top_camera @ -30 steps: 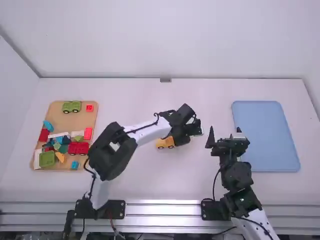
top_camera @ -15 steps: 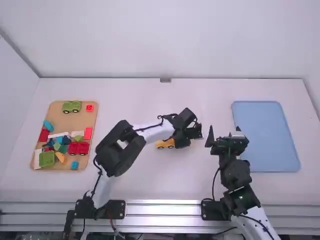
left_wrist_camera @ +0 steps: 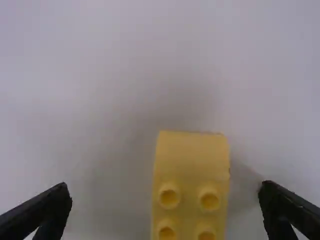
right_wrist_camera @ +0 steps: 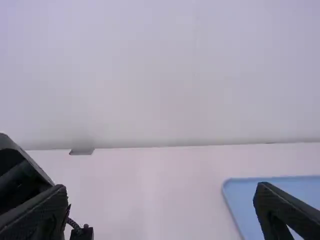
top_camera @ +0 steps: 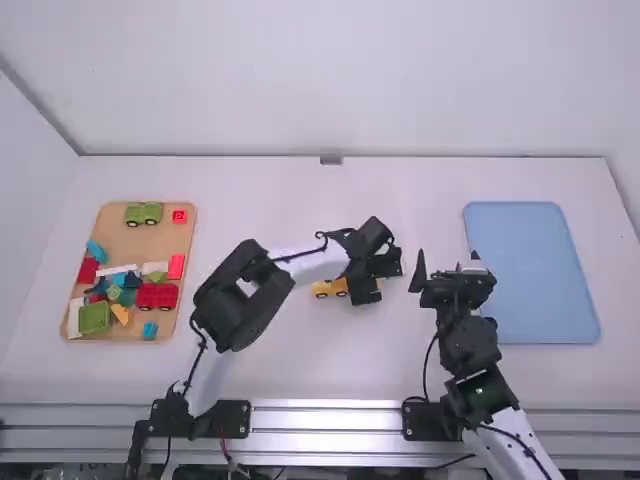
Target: Assemble lego blocks to make yellow taxi
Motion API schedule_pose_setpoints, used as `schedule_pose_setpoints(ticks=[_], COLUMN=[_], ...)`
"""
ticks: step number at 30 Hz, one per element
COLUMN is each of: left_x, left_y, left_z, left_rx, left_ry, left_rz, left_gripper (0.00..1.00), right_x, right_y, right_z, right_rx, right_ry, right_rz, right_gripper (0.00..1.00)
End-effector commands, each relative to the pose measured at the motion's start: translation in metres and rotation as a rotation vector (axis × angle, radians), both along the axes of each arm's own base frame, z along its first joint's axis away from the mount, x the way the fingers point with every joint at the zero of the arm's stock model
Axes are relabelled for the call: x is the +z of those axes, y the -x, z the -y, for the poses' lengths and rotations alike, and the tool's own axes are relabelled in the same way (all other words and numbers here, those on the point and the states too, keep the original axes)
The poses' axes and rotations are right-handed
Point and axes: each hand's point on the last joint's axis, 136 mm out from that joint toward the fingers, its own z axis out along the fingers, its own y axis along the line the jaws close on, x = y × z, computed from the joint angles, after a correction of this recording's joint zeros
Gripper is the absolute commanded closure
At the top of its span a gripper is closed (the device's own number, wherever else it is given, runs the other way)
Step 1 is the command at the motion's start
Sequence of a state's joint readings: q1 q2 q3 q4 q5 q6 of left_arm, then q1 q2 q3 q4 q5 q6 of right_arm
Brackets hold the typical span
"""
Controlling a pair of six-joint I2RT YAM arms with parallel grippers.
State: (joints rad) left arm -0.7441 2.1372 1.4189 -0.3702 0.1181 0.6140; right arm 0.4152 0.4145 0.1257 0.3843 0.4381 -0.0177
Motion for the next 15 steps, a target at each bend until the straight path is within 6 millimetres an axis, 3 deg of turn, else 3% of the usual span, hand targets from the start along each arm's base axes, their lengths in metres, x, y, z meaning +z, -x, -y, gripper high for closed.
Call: schedule_pose_setpoints(ticks=[1,10,15], left_x=[0.019,0.080,0.122], left_y=[-0.007,-0.036,-0.051], left_z=[-0.009,-0.040,-0.062], left_rx=[0.022,0.122,0.239], left_ry=[-0.001,0.056,0.152], left_rz=[0.031,0.093,0.105], left_gripper=[0.05,0.21,0.27], right_x=[0.000,0.006,0.002], right_y=[0.000,-0.002,-0.007], right_z=[0.001,0.011,-0.001], right_rx=[-0.009,-0.040,0.048], right_ry=[0.015,-0.004,0.005], right_rz=[0.002,0.022,0.008], right_gripper=[0.02,0.01,0.01])
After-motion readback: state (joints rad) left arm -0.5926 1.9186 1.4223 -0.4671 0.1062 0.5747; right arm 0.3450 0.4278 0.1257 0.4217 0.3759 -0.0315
